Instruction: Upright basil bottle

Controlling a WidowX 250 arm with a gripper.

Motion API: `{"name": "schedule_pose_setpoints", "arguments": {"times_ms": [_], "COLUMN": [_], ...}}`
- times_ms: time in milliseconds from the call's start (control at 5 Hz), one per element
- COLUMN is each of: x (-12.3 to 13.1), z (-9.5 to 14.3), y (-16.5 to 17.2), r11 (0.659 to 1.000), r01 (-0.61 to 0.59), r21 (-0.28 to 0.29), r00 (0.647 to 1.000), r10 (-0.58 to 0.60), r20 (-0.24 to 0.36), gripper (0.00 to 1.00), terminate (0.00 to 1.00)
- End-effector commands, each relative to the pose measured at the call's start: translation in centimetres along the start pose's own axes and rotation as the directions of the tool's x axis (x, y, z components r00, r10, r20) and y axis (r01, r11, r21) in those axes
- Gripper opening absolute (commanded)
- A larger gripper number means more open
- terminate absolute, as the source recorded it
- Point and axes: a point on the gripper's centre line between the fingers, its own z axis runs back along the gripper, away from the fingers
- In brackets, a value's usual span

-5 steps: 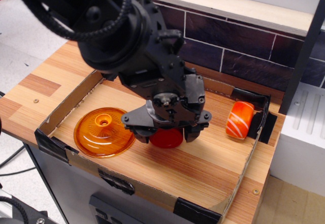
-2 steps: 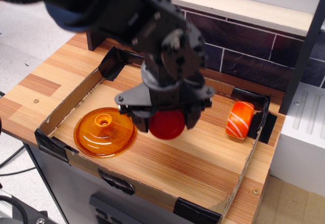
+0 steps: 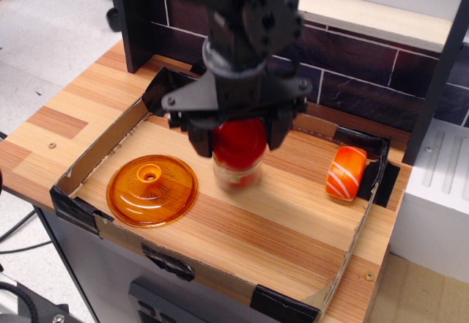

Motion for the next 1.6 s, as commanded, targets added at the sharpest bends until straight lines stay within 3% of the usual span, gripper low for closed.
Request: {"name": "schedule_pose_setpoints", "arguments": {"times_ms": [0, 600, 800, 1000, 1200, 1400], "x": [4.2, 6.0, 6.4, 6.8, 7.8, 8.8], "z": [1.2, -2.2, -1.8, -0.7, 2.5, 6.3], "y": [-1.6, -0.7, -0.8, -0.9, -0.9, -1.3], "r11": [0.996, 0.993, 0.991, 0.991, 0.988, 0.979], "r01": [-0.082, -0.116, -0.133, -0.129, -0.154, -0.206], "r21": [-0.021, 0.035, 0.029, 0.019, -0.006, -0.010], "r00": [0.993, 0.992, 0.990, 0.992, 0.983, 0.973], "r10": [0.079, 0.118, 0.134, 0.129, 0.154, 0.206], "r20": [-0.091, -0.042, -0.046, -0.011, 0.104, 0.107], "gripper": [0.00, 0.00, 1.00, 1.00, 1.00, 1.00], "terminate": [0.00, 0.00, 0.00, 0.00, 0.00, 0.00]}}
